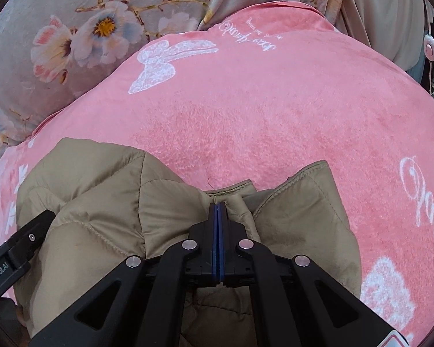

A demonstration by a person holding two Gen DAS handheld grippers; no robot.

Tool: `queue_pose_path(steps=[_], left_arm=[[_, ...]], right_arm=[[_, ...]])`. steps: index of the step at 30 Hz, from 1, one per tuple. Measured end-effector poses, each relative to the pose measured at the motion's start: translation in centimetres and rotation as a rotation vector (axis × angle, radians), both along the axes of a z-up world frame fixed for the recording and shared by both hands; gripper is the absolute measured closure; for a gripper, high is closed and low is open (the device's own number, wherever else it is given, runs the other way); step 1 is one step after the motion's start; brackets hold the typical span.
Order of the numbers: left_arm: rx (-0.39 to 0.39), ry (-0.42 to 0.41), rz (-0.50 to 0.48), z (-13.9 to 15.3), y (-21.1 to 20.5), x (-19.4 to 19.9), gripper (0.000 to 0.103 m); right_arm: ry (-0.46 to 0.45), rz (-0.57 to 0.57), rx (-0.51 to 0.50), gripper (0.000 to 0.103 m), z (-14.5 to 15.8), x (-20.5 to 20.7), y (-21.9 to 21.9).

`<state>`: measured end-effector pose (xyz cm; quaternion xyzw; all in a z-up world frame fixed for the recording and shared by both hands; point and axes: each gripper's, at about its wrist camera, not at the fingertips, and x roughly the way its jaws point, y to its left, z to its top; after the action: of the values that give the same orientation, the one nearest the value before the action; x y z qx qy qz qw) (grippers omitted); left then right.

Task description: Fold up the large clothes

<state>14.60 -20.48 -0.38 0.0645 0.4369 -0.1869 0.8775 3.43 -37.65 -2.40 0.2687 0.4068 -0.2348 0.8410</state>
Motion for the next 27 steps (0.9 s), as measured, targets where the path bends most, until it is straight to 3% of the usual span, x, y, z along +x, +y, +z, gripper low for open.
queue_pose_path(steps=[27], left_arm=[[0.024, -0.077, 0.043, -1.8, -0.7, -0.3, 0.005]], right_arm=[[-0.041, -0.013, 0.016, 0.103, -0.6, 0.1, -0.4]])
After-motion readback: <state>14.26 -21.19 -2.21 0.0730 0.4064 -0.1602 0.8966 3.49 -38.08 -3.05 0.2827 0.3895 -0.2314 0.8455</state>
